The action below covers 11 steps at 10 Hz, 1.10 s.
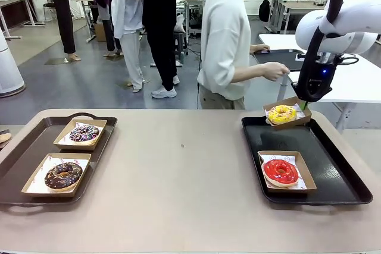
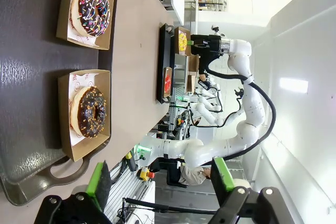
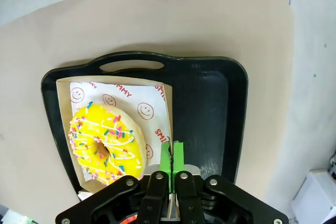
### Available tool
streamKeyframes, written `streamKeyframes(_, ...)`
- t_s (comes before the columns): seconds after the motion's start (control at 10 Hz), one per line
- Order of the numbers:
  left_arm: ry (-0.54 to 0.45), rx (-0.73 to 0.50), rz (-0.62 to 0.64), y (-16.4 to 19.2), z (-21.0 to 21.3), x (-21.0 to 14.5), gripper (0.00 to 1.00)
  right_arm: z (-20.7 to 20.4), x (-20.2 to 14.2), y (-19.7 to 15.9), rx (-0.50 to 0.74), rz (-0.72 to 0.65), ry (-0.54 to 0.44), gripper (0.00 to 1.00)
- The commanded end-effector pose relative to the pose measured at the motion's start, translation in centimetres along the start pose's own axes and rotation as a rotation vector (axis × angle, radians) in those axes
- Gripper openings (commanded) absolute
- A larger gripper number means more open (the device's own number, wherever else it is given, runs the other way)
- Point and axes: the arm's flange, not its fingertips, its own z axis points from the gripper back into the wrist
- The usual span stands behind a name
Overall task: Individually package the donuts and arrange them on the tray.
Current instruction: Place the picked Paper togo box on the Handle tray.
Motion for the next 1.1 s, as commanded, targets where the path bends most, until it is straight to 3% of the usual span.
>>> streamKeyframes(0.0,-0.004,-0.001,-0.004,-0.1,0.1,-0.1,1.00,-0.9,-1.1,-0.6,0.034,-0.033,-0.026,0.01)
streamKeyframes(1.0,-0.004,-0.001,-0.004,-0.1,0.1,-0.1,1.00,-4.9,-1.7,-0.6,0.057,0.020,0.017,0.01)
